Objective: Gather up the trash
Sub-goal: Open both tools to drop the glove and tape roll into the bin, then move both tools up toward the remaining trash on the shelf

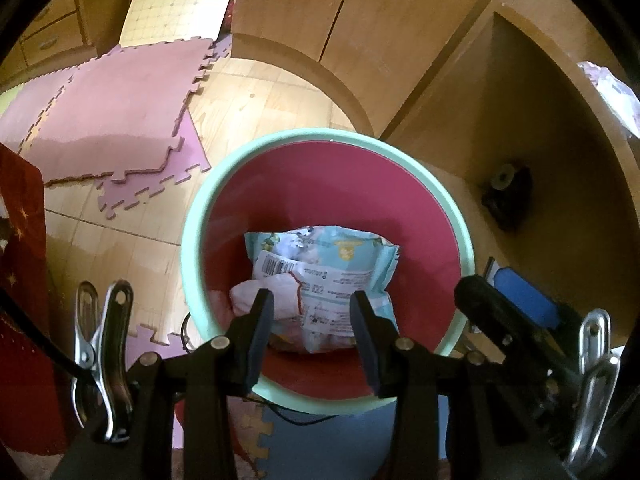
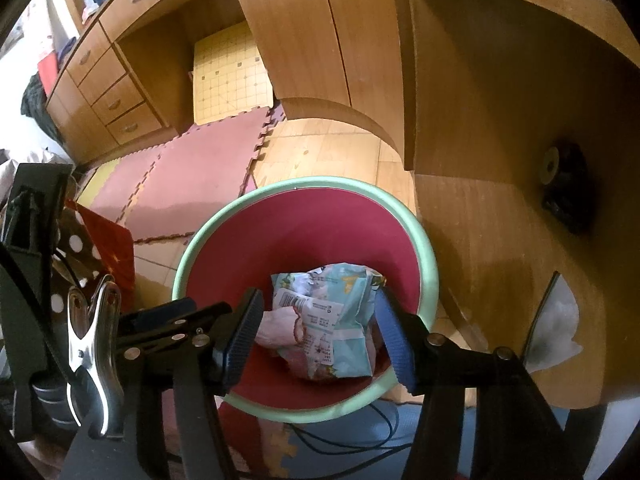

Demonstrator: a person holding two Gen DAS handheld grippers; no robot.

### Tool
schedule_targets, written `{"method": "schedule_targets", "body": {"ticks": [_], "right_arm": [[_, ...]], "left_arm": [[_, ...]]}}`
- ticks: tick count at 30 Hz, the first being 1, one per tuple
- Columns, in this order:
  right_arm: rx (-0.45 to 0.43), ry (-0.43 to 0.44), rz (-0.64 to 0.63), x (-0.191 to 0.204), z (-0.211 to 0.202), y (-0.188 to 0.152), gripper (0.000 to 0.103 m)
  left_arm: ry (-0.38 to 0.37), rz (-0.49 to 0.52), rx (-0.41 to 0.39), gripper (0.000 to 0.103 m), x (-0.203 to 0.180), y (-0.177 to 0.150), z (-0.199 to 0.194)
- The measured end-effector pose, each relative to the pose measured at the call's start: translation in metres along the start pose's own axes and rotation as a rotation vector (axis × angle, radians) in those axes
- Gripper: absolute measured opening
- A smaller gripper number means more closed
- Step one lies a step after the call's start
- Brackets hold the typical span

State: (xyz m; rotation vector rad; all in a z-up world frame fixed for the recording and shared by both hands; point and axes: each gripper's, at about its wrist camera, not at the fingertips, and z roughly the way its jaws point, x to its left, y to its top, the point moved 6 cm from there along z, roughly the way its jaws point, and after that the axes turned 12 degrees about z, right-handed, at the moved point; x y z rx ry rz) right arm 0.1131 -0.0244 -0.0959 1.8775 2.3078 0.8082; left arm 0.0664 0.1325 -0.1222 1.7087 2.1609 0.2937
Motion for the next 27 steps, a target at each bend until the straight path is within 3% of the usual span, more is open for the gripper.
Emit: {"method": "schedule_targets", "body": {"ticks": [8, 27], "right_arm": [[-0.024, 0.022, 0.003, 0.000, -0.016, 0.000, 0.059], [-0.161, 0.060, 0.009, -0.017, -0.098, 0.000, 0.059]], "left_arm": [[-0.013, -0.020, -0.009, 0.041, -0.008, 0.003, -0.016], [-0.035, 0.107, -0.108, 0.041, -0.055, -0.001, -0.080]]}}
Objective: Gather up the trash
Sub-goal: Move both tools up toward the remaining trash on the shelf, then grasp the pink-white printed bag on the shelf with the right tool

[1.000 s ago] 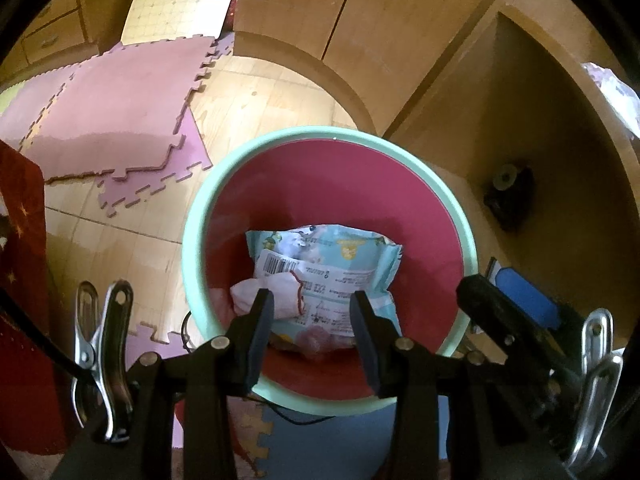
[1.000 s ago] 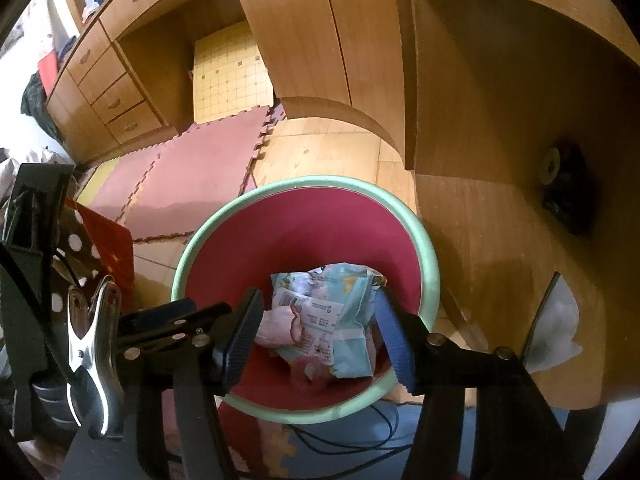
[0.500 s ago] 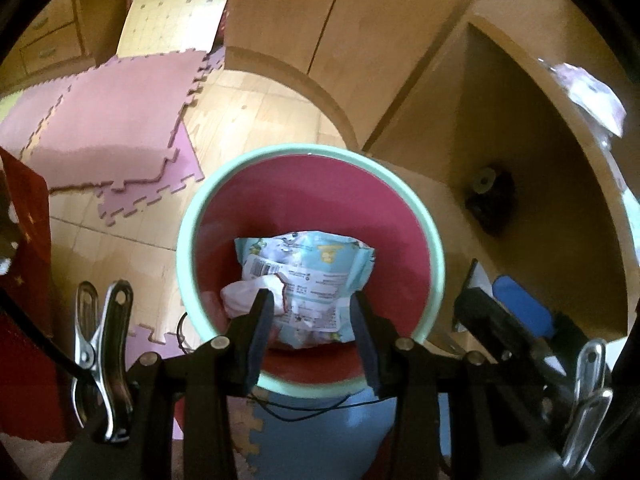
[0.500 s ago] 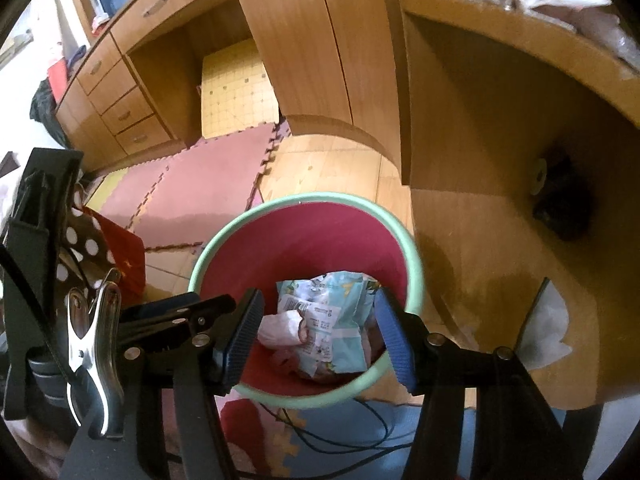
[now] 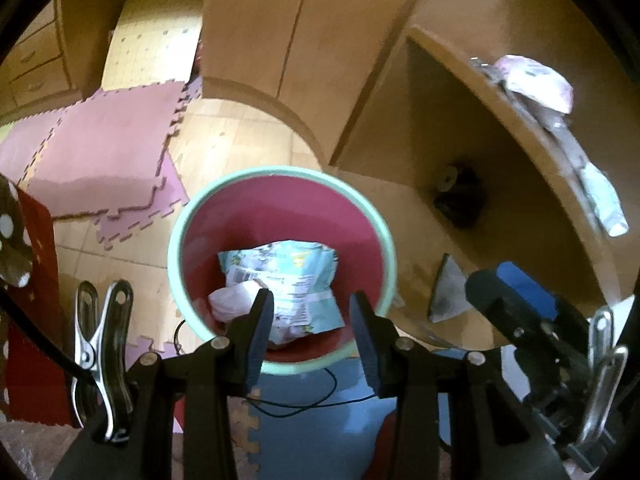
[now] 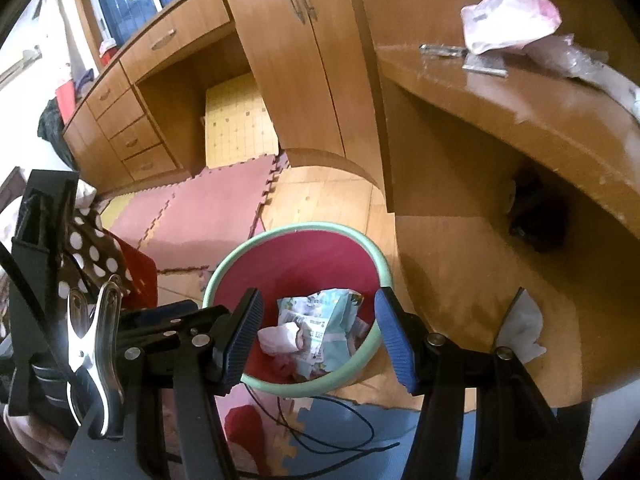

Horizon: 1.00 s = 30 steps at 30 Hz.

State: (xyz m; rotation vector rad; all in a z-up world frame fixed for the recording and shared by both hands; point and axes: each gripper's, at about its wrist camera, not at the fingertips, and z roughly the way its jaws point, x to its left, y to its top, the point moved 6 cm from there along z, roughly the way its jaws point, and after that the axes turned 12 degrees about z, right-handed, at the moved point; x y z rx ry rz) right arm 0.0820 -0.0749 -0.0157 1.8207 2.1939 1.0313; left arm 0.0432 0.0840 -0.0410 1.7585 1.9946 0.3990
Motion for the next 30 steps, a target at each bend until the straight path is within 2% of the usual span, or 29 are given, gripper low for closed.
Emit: {"method": "schedule_targets", "body": {"ticks": [10, 18, 23, 30], "right_arm": [[-0.106, 0.028, 0.023, -0.016, -0.056, 0.017, 0.059], [-0.201, 0.015, 0.122, -0.053, -0.102, 0.031, 0.059], [-0.250, -0.005, 0.184, -0.077, -0.126, 0.038, 0.059], [-0.277, -0.033, 0.243, -0.102, -0.146, 0.053, 0.059]], "left_arm": [[-0.061, 0.083, -0.052, 0.041, -0.049, 0.018, -0.034], [-0.115, 0.162, -0.097, 0.042, -0.102, 0.035, -0.055], [-0.122, 0.204, -0.097, 0.042, -0.128, 0.047, -0.057], [-0.176, 0.264, -0.130, 0.042, -0.157, 0.088, -0.055]]}}
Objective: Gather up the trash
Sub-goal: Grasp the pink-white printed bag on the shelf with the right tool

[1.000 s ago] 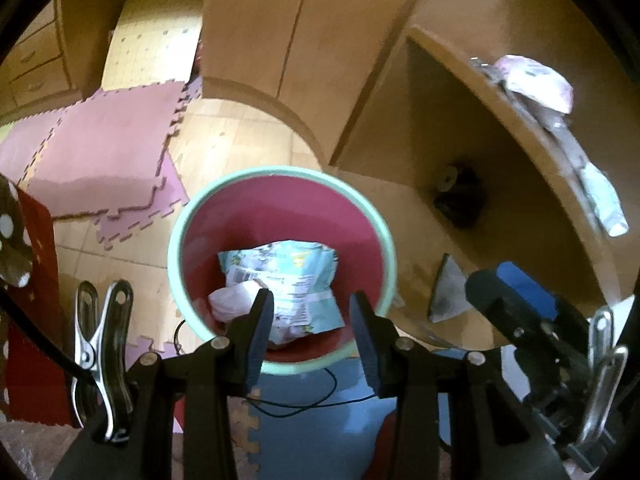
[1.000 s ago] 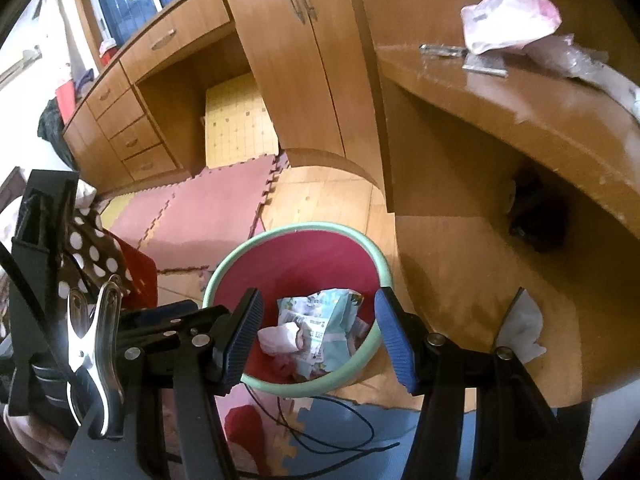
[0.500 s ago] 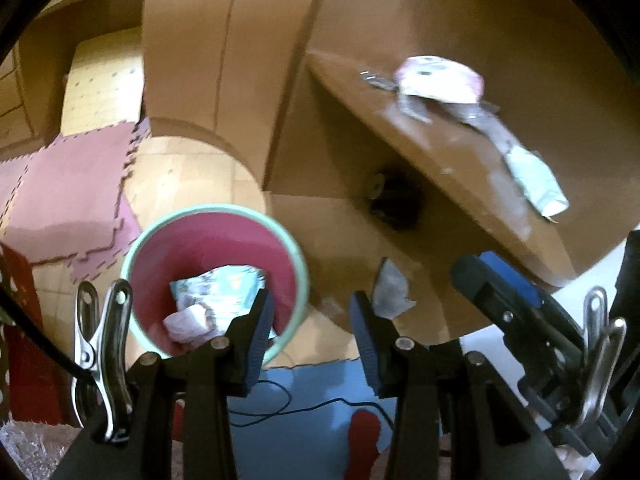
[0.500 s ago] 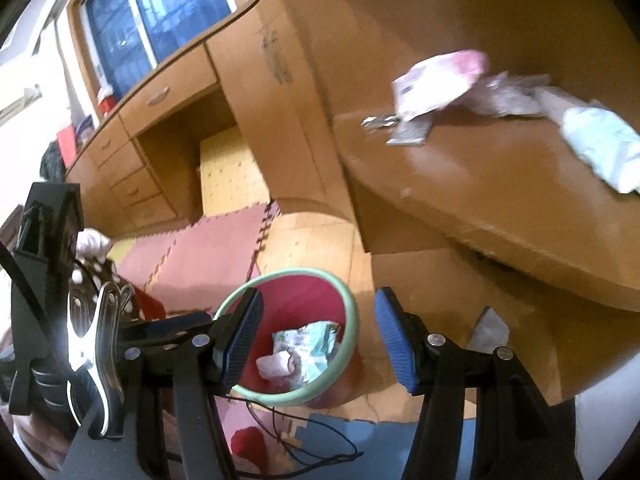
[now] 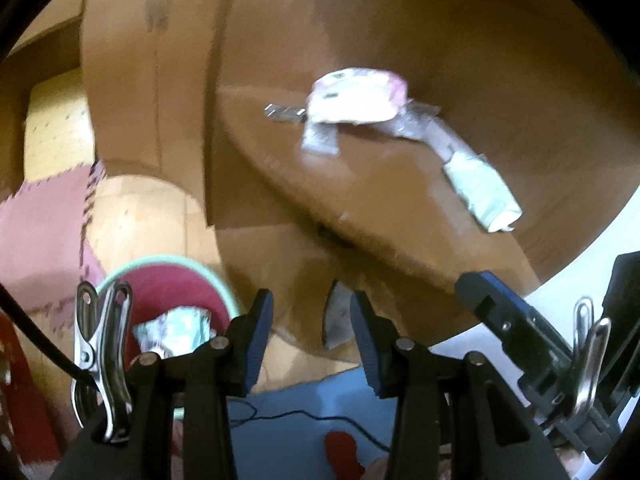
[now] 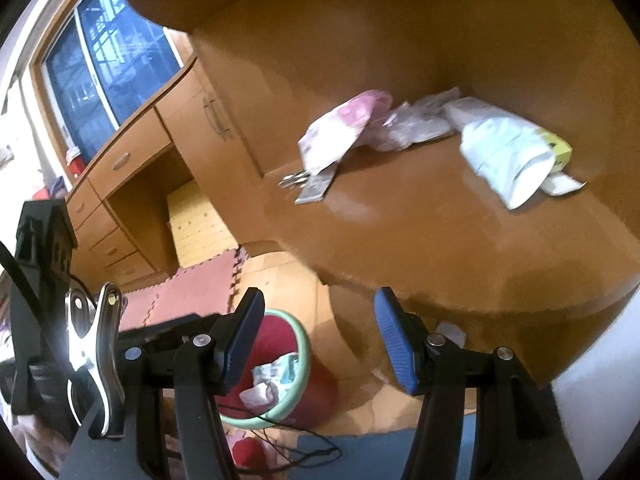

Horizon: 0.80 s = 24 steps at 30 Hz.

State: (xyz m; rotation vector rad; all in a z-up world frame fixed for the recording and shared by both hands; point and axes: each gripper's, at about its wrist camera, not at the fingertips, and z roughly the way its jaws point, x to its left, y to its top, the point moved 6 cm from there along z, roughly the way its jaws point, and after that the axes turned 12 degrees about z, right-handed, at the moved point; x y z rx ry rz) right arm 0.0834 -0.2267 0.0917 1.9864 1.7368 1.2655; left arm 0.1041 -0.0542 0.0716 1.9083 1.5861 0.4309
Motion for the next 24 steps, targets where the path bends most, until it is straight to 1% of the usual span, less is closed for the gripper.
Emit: {"method": "schedule_targets", "body": {"ticks": [6, 9, 11, 13, 16, 22, 24], "right_arm": [[-0.012, -0.038, 0.035, -0.011, 0.006, 0.030, 0.059], [-0.022, -0.058, 0.024, -0.008, 0.015, 0.052, 0.059], [-0.037, -0.060, 0.017, -0.005, 0.020, 0.065, 0.059], [-0.050, -0.062, 0.026, -0.001, 0.031, 0.081, 0.059], [-0.060, -0.054, 0.056, 0.003, 0.051, 0.103, 0.060], [-0.028, -0.083, 0.077, 0.008, 0.100, 0.133, 0.061], [-0.035, -0.081, 0.087, 0.009, 0.110, 0.141, 0.061]], "left_arm": [[-0.022, 0.045, -0.069, 0.042, -0.003, 0.055, 0.017], [-0.018, 0.063, -0.093, 0.043, 0.000, 0.073, 0.031], [-0.023, 0.067, -0.101, 0.044, 0.005, 0.077, 0.041], [-0.037, 0.067, -0.075, 0.044, 0.010, 0.080, 0.054], [-0.052, 0.052, -0.062, 0.044, 0.019, 0.085, 0.067], [-0.034, 0.025, -0.036, 0.044, 0.041, 0.083, 0.083], [-0.038, 0.018, -0.030, 0.044, 0.047, 0.082, 0.085]]}}
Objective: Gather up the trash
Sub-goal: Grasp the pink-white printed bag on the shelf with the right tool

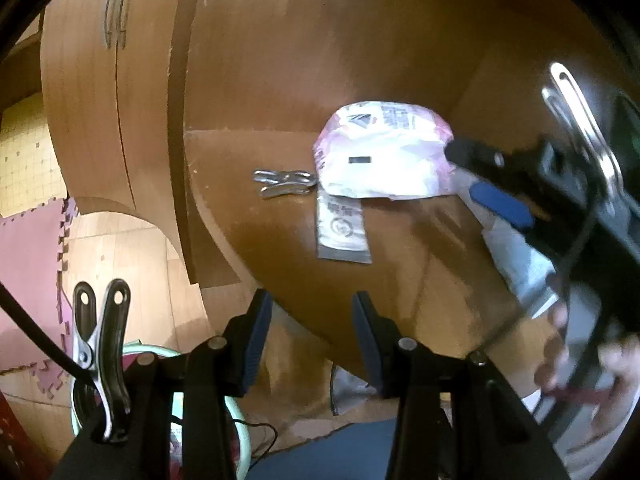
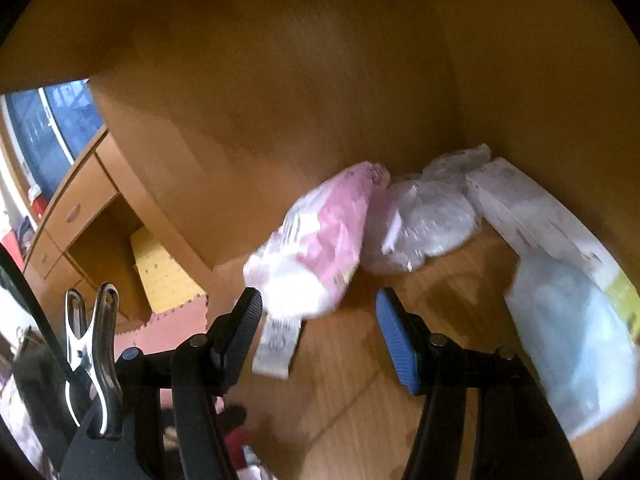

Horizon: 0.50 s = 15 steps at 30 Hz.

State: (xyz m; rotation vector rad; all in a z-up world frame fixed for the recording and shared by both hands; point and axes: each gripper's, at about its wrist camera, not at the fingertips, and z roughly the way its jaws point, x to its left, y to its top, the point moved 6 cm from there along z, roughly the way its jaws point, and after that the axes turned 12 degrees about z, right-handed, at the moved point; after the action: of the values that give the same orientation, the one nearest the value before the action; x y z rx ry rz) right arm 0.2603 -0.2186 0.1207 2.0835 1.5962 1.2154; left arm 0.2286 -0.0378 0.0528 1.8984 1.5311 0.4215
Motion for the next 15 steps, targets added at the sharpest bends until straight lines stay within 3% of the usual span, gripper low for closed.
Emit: {"method": "schedule_targets", "body": {"ticks": [3, 8, 9, 11, 15], "right_arm": [[-0.014, -0.016, 0.001, 0.002, 0.012, 0.010, 0.061], [0.043, 0.001, 0.039, 0.000, 0.035, 0.015, 0.058], [0.051, 0.007, 0.046, -0.001, 0.037, 0.015, 0.055], [0.071, 0.041, 0.064, -0.002, 0.040, 0.014, 0.035], [0.062, 0.072, 0.063, -0.003, 0.034, 0.013, 0.022]], "left_arm": [[-0.001, -0.006, -0.001, 0.044, 0.006, -0.001, 0.000], [0.002, -0.032, -0.011, 0.044, 0.015, 0.000, -0.003], [0.001, -0.033, -0.015, 0.044, 0.015, -0.001, -0.005], [0.002, -0.033, -0.021, 0.044, 0.014, 0.000, -0.009], [-0.002, -0.043, -0.025, 0.044, 0.016, -0.001, -0.011]]}}
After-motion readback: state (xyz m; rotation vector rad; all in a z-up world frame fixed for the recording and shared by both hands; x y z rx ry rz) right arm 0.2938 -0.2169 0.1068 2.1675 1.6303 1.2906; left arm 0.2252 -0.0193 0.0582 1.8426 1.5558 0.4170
